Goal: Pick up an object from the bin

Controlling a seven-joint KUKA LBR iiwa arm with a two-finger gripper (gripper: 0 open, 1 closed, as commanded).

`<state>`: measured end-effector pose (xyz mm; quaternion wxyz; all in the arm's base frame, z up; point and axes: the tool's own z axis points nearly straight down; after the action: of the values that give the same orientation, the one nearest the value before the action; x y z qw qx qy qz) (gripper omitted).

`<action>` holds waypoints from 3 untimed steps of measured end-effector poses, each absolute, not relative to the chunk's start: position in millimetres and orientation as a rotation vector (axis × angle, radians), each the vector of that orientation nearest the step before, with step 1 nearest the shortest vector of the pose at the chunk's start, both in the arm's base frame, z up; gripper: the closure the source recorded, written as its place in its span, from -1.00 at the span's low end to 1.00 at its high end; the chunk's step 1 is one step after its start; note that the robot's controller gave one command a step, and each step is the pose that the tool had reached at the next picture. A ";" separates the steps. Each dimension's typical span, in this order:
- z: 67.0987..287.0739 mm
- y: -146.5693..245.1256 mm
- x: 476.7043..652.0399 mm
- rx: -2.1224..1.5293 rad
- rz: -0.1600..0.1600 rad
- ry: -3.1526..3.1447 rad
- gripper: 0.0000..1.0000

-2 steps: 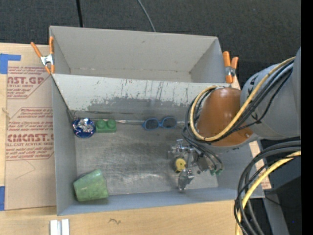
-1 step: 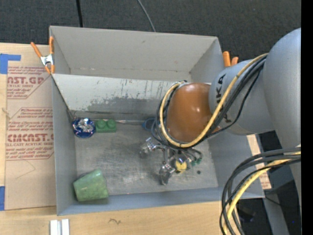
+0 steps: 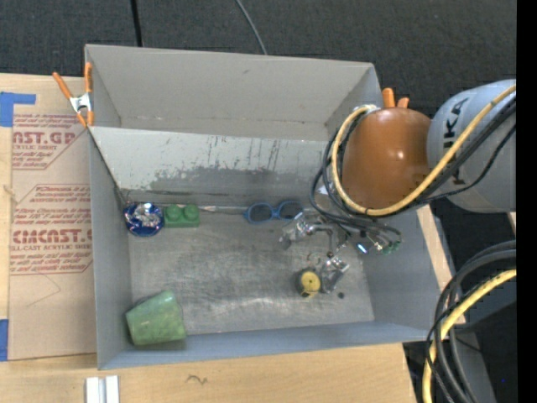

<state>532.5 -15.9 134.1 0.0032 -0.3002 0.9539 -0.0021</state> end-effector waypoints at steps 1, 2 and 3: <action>71.1 -21.4 514.5 -1.458 0.002 2.779 -1.00; 74.6 -55.3 574.7 -1.725 -0.003 2.621 -1.00; 71.7 -12.7 519.8 -2.115 0.000 2.317 -1.00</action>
Offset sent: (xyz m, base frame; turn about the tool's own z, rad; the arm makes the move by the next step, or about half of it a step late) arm -0.0190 -0.0076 -0.0641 -0.3570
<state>519.8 -12.7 71.7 0.0023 -0.6741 0.7386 -0.0001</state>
